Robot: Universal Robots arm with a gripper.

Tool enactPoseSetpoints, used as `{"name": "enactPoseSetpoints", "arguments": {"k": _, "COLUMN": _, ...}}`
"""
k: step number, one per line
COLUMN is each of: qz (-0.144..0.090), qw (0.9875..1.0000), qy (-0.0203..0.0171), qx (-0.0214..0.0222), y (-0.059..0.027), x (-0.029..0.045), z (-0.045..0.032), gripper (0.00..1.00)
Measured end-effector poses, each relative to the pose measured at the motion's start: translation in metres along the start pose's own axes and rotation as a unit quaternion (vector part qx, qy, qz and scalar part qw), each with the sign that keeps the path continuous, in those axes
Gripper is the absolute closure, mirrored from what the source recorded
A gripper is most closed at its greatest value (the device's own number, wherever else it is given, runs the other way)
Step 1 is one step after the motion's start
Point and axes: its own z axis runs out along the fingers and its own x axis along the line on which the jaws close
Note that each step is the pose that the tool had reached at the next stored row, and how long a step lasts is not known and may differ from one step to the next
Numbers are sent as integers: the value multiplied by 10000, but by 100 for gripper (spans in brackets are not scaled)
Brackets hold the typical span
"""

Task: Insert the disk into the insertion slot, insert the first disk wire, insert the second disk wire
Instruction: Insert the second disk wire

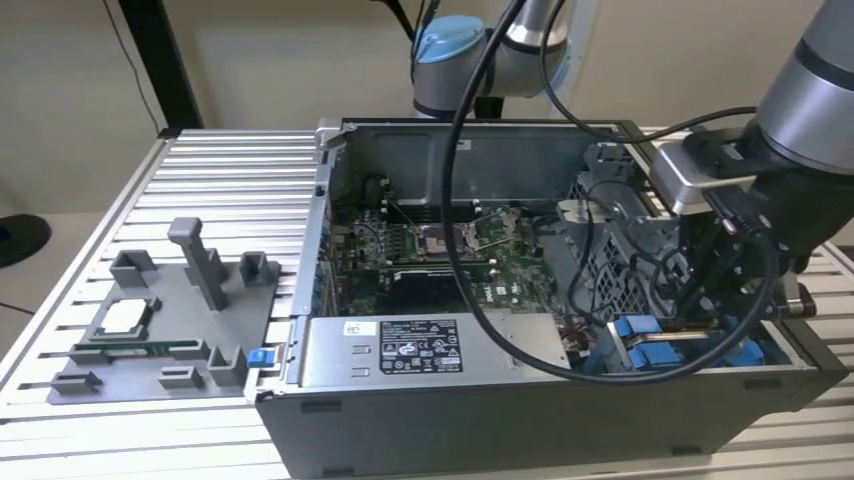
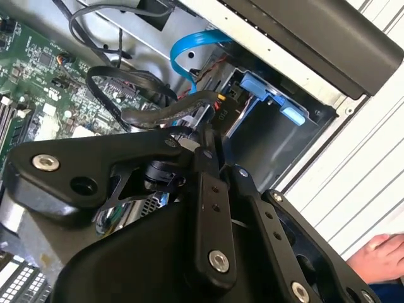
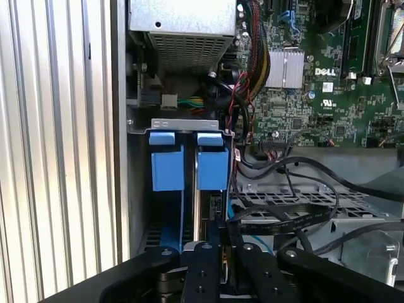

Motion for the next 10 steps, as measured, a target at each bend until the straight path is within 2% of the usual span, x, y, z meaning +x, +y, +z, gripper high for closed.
{"name": "enactPoseSetpoints", "arguments": {"k": 10, "qz": -6, "qw": 10000, "qy": 0, "qx": 75, "y": 20, "x": -19, "z": 29, "gripper": 100}}
